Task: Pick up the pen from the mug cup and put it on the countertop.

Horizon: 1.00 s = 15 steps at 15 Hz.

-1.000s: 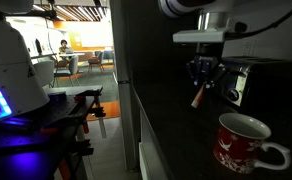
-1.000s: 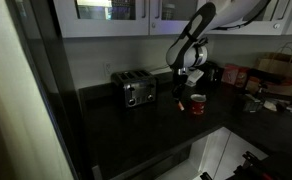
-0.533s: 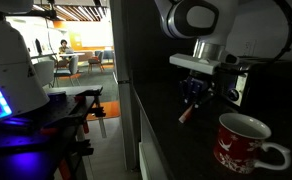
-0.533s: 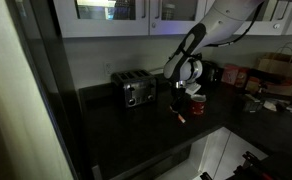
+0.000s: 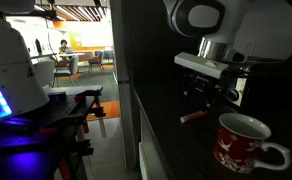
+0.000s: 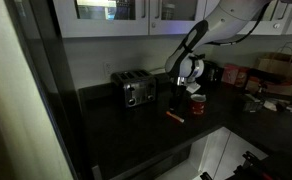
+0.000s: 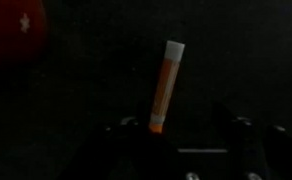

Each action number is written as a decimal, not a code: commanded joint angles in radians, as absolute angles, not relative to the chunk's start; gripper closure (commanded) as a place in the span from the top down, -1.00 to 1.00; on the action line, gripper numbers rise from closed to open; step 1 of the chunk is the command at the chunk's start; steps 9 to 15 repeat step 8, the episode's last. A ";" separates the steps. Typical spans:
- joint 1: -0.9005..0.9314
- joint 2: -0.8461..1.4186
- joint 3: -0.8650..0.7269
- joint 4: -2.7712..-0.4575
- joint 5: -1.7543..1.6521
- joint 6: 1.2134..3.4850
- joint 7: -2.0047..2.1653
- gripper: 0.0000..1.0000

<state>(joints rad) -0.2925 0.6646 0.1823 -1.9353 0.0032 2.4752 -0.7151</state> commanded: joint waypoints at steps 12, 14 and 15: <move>-0.303 0.436 0.169 -2.163 0.023 2.722 -0.759 1.00; -0.303 0.436 0.169 -2.163 0.023 2.722 -0.759 1.00; -0.303 0.436 0.169 -2.163 0.023 2.722 -0.759 1.00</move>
